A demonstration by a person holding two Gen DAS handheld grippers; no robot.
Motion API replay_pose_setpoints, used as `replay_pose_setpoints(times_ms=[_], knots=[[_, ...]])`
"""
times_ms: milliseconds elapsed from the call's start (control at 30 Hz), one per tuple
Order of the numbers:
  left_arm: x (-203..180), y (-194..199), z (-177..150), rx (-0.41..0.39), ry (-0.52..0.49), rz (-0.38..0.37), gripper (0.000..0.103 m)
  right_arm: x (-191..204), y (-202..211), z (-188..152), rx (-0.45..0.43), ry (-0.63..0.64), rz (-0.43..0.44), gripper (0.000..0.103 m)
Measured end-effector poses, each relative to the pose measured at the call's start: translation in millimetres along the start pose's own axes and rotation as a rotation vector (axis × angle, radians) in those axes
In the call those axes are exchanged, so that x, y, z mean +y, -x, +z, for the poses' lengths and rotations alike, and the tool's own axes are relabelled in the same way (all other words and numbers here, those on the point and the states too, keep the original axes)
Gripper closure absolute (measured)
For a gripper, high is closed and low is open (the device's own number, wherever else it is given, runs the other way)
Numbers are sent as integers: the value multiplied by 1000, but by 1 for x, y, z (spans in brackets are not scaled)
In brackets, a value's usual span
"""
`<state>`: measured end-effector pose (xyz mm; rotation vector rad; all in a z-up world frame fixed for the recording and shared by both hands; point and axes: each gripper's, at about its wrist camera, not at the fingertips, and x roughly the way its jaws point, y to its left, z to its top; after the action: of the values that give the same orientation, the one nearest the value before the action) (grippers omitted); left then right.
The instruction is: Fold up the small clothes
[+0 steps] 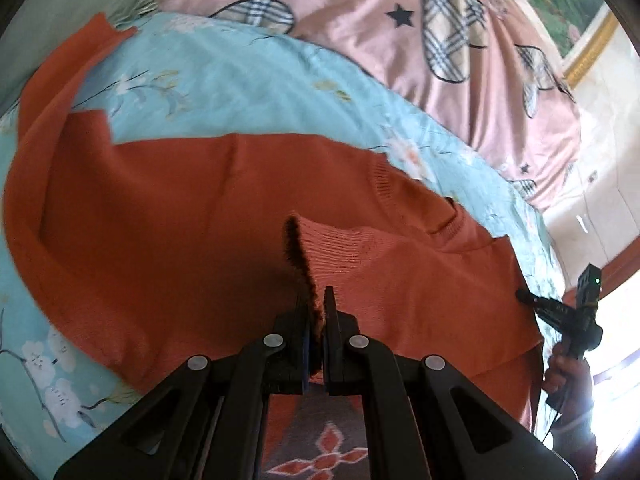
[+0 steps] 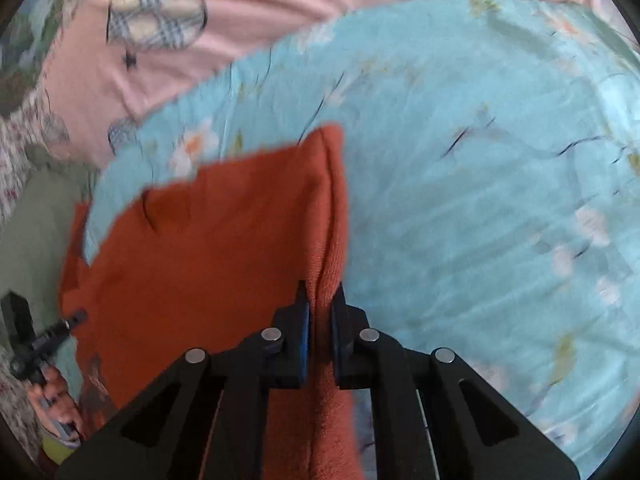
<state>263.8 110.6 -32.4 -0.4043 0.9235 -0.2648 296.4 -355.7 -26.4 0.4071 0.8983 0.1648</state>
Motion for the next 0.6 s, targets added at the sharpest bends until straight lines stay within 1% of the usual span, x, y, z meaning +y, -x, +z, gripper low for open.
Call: replay_pose_setpoints(times_ms=[67, 133, 167, 200, 233, 267, 300, 333, 367, 400, 433, 500, 533, 600], knots=[[-3, -10, 0, 21, -18, 27, 100, -9, -6, -2, 22, -12, -2, 94], [0, -21, 0, 46, -5, 36, 100, -9, -12, -8, 46, -3, -28, 92], [3, -24, 0, 58, 4, 41, 100, -9, -9, -11, 35, -7, -57, 91], [5, -26, 0, 62, 9, 40, 100, -5, 0, -13, 1, -4, -103, 86], [6, -26, 1, 62, 12, 37, 100, 2, 12, -16, -45, 7, -143, 86], [8, -26, 1, 63, 16, 34, 100, 8, 21, -19, -76, 15, -145, 86], [9, -27, 1, 65, 17, 35, 100, 18, 28, -23, -99, 39, -109, 85], [10, -27, 1, 68, 17, 39, 100, 28, 28, -26, -96, 73, -71, 81], [10, -27, 0, 68, 14, 48, 100, 42, 23, -33, -61, 127, -43, 78], [11, -27, -1, 67, 11, 59, 100, 46, 16, -37, -33, 149, -40, 73], [13, -25, -2, 65, 8, 73, 99, 46, 9, -42, -5, 151, -50, 72], [19, -16, -3, 56, 10, 121, 96, 28, -1, -49, 31, 94, -94, 73], [23, -10, -4, 54, 12, 136, 96, 23, 3, -51, 19, 58, -65, 73], [35, 6, -5, 36, 13, 194, 97, 18, 16, -53, 7, 10, -38, 72]])
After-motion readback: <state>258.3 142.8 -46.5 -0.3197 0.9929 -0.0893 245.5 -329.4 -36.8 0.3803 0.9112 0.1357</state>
